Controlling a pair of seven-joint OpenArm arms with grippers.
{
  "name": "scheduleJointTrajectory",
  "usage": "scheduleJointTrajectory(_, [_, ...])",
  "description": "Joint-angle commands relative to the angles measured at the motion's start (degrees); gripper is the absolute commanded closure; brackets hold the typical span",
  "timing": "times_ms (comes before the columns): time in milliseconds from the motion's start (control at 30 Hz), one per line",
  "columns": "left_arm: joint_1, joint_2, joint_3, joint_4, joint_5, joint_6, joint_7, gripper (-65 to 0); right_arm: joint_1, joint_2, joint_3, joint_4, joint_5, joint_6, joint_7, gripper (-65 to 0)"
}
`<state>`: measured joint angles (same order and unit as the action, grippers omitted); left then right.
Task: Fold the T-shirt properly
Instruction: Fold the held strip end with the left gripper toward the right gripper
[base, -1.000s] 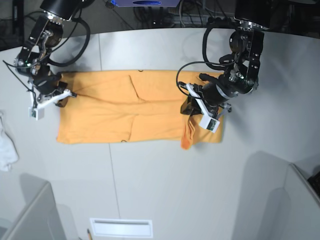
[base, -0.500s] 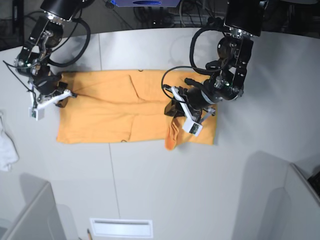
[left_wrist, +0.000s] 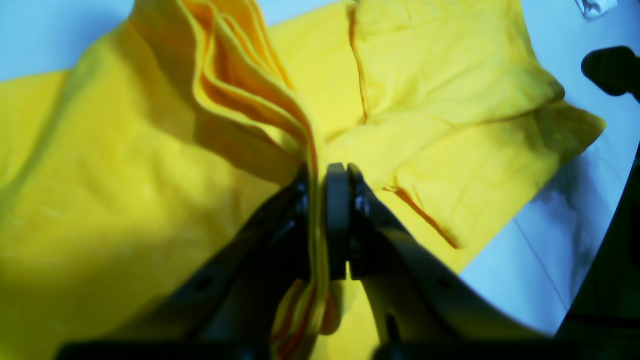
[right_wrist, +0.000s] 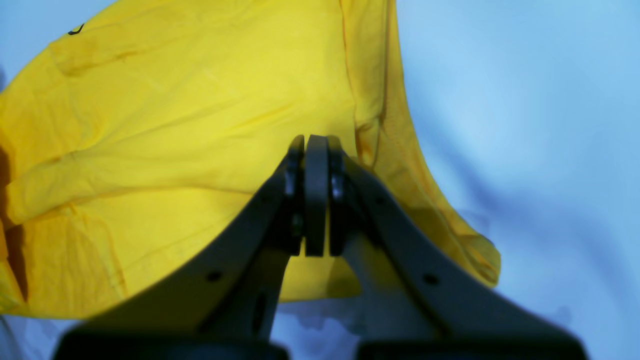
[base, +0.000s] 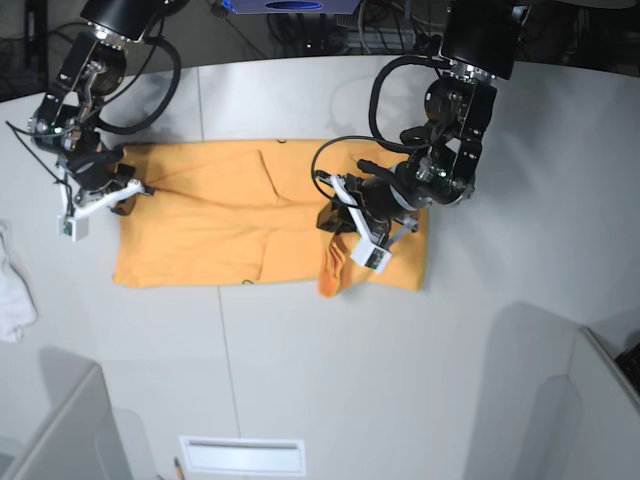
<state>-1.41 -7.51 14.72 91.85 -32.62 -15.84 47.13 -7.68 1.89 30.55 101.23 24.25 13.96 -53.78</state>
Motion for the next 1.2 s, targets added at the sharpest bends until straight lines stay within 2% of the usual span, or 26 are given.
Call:
scheduleJointTrajectory(0, [-1.01, 0.26, 0.97, 1.03, -1.0, -0.56, -1.11, 0.0, 0.52, 0.61, 0.27, 1.06, 0.76, -0.02, 1.16, 0.0])
scheduleJointTrajectory(233, [-1.45, 0.26, 2.29, 0.85, -1.0, 2.6, -1.2, 0.0, 1.48, 0.61, 0.18, 0.97, 0.76, -0.11, 0.9, 0.0])
scheduleJointTrajectory(1167, [-1.18, 0.34, 2.38, 0.94, -1.27, 2.69, -1.11, 0.0, 1.75, 0.61, 0.18, 0.79, 0.76, -0.11, 1.16, 0.0])
